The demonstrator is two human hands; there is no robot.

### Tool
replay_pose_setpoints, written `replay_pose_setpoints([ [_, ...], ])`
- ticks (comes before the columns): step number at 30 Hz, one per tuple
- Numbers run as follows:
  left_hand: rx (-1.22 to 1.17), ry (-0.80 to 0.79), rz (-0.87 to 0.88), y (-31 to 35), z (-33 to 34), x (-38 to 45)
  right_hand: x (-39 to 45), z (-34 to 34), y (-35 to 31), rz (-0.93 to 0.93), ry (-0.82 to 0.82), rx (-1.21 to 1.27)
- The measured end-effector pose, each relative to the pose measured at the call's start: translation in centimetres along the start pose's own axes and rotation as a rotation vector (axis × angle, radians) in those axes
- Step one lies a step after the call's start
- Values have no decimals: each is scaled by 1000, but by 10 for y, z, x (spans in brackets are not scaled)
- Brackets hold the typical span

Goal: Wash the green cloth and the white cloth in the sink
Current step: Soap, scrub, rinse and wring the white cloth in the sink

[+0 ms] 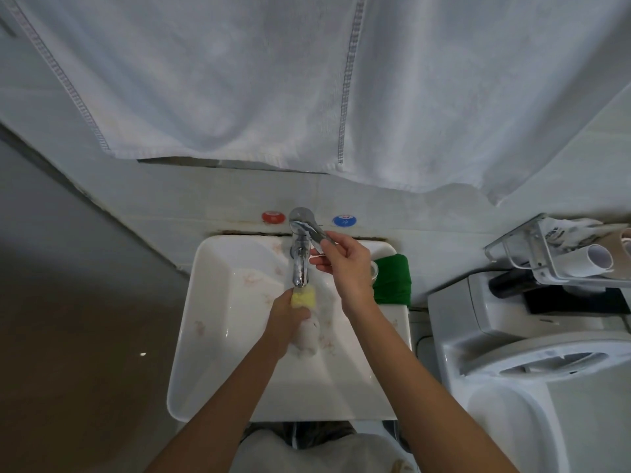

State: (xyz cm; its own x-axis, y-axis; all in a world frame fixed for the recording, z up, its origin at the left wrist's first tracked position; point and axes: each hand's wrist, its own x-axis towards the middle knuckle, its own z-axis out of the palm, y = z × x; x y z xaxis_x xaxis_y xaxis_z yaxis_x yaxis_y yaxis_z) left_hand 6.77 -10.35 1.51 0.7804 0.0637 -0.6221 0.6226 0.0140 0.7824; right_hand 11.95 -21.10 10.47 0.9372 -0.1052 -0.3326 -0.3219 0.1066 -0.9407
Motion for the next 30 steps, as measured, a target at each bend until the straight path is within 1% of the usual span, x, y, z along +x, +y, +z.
replay_pose_setpoints([
  [4, -3, 14, 10, 5, -2, -4, 0, -5, 18, -25, 9, -70],
  [9, 25, 34, 24, 7, -4, -6, 1, -16, 38, -4, 64, -96],
  [13, 27, 34, 5, 4, -7, -9, -6, -24, 70, -138, 208, -194],
  [16, 20, 36, -11, 5, -10, -14, -7, -42, 102, -146, 357, -346],
  [19, 8, 28, -31, 7, -12, -19, 7, -60, 121, -125, 417, -483],
  [22, -8, 17, -38, 7, -14, -23, 27, -67, 127, -74, 415, -545],
  [26, 3, 5, -55, 8, -16, -30, 52, -68, 134, 17, 320, -542],
  [30, 14, -16, -60, 6, -20, -40, 64, -70, 142, 14, 342, -573],
])
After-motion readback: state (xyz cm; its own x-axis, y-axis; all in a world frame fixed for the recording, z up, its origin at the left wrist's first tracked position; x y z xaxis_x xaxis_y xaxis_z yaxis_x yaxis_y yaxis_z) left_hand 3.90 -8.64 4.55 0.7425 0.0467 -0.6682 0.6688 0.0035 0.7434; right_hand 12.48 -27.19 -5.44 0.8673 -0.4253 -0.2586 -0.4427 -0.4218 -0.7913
